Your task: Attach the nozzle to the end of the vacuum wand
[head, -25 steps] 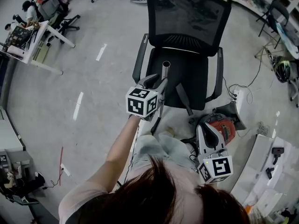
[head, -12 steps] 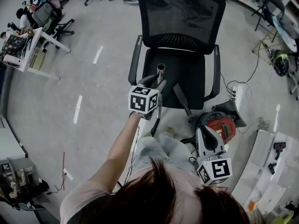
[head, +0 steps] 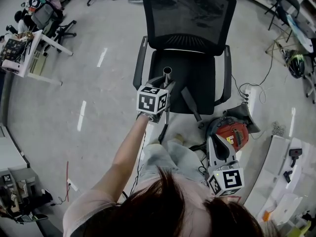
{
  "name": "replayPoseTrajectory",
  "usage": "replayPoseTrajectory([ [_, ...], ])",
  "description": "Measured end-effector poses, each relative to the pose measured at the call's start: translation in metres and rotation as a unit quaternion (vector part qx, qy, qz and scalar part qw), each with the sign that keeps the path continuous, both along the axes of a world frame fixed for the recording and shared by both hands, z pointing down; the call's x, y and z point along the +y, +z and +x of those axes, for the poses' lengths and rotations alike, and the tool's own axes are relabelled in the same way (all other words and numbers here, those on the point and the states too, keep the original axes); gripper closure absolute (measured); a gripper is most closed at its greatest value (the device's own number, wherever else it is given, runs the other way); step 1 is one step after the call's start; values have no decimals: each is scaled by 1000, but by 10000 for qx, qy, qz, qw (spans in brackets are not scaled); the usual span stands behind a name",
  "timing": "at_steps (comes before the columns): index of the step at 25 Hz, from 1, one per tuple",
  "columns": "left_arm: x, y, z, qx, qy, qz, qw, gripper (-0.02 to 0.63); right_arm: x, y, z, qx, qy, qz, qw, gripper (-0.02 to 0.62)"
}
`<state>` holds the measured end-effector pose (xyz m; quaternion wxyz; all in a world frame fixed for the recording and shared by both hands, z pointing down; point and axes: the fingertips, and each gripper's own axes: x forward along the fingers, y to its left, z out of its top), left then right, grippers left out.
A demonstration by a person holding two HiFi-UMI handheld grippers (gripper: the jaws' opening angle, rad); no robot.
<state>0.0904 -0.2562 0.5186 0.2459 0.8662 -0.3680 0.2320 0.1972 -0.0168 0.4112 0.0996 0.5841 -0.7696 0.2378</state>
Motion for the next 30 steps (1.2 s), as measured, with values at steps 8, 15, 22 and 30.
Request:
replayPoseTrajectory([
  [8, -6, 8, 7, -126, 14, 173, 9998, 451, 1, 14, 7, -26, -65, -127, 9999, 566],
  [15, -8, 6, 6, -270, 39, 658, 9975, 449, -4, 33, 16, -18, -224, -268, 9994, 566],
  [22, -5, 7, 7, -289, 96, 732, 9969, 449, -13, 83, 28, 203, -534, -701, 9959, 566],
  [30, -1, 4, 2, -281, 124, 928, 9952, 449, -25, 156, 45, 236, -715, -1329, 9883, 508],
])
